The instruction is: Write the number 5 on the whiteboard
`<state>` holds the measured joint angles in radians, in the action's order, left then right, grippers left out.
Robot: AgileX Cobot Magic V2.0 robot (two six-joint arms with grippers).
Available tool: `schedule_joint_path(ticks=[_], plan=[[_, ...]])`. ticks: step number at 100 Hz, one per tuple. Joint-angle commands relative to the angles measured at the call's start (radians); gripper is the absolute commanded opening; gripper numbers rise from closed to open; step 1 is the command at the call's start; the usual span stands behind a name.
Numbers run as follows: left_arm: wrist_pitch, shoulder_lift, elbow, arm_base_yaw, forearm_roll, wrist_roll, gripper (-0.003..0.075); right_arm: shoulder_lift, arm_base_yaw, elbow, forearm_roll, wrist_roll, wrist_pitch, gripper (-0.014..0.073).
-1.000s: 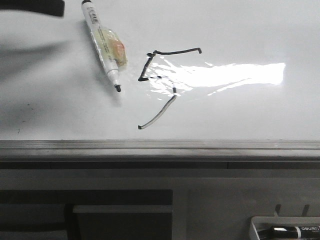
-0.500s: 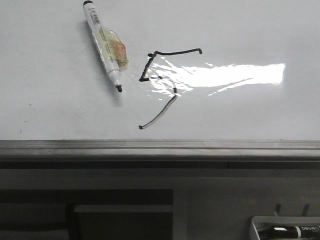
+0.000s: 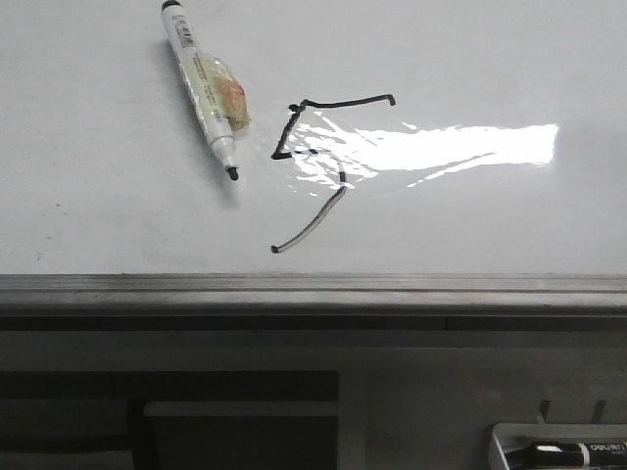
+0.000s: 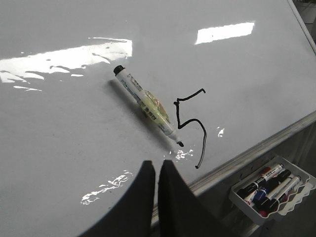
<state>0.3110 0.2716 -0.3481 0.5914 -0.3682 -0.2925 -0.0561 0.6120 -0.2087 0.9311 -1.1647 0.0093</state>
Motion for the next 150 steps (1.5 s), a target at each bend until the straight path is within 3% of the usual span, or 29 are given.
schedule_joint_path(ticks=[1,35,44,56,65,72,81,100,114,119,150], plan=[[-0.066,0.008,-0.028,-0.001,-0.013,0.003,-0.002,-0.009,-0.005,-0.02,0.007,-0.001,-0.055,-0.0062],[-0.095,-0.004,-0.011,-0.001,-0.013,0.003,-0.002,-0.009,-0.005,-0.02,0.007,-0.001,-0.053,-0.0062],[-0.141,-0.028,0.018,-0.024,0.067,-0.026,-0.002,-0.009,-0.005,-0.02,0.007,-0.001,-0.053,-0.0062],[-0.319,-0.064,0.158,-0.117,0.199,-0.026,-0.002,-0.009,-0.005,-0.02,0.007,-0.001,-0.053,-0.0062],[-0.431,-0.087,0.257,-0.2,0.207,-0.026,-0.002,-0.009,-0.005,-0.02,0.007,-0.001,-0.053,-0.0062],[-0.44,-0.108,0.316,-0.266,0.176,-0.026,-0.002,-0.009,-0.005,-0.02,0.007,-0.001,-0.053,-0.0062],[-0.419,-0.132,0.372,-0.341,0.124,-0.024,-0.002,-0.009,-0.005,-0.02,0.007,-0.001,-0.053,-0.0062],[-0.233,-0.192,0.369,-0.434,0.13,-0.019,-0.002,-0.009,-0.005,-0.02,0.007,-0.001,-0.052,-0.0062],[-0.066,-0.253,0.369,-0.467,0.191,0.18,-0.002,-0.009,-0.005,-0.02,0.007,-0.001,-0.052,-0.0062],[-0.046,-0.283,0.369,-0.474,0.198,0.242,-0.002,-0.009,-0.005,-0.02,0.007,-0.001,-0.052,-0.0062],[-0.034,-0.304,0.369,-0.485,0.196,0.242,-0.002,-0.009,-0.005,-0.02,0.007,-0.001,-0.049,-0.0062]])
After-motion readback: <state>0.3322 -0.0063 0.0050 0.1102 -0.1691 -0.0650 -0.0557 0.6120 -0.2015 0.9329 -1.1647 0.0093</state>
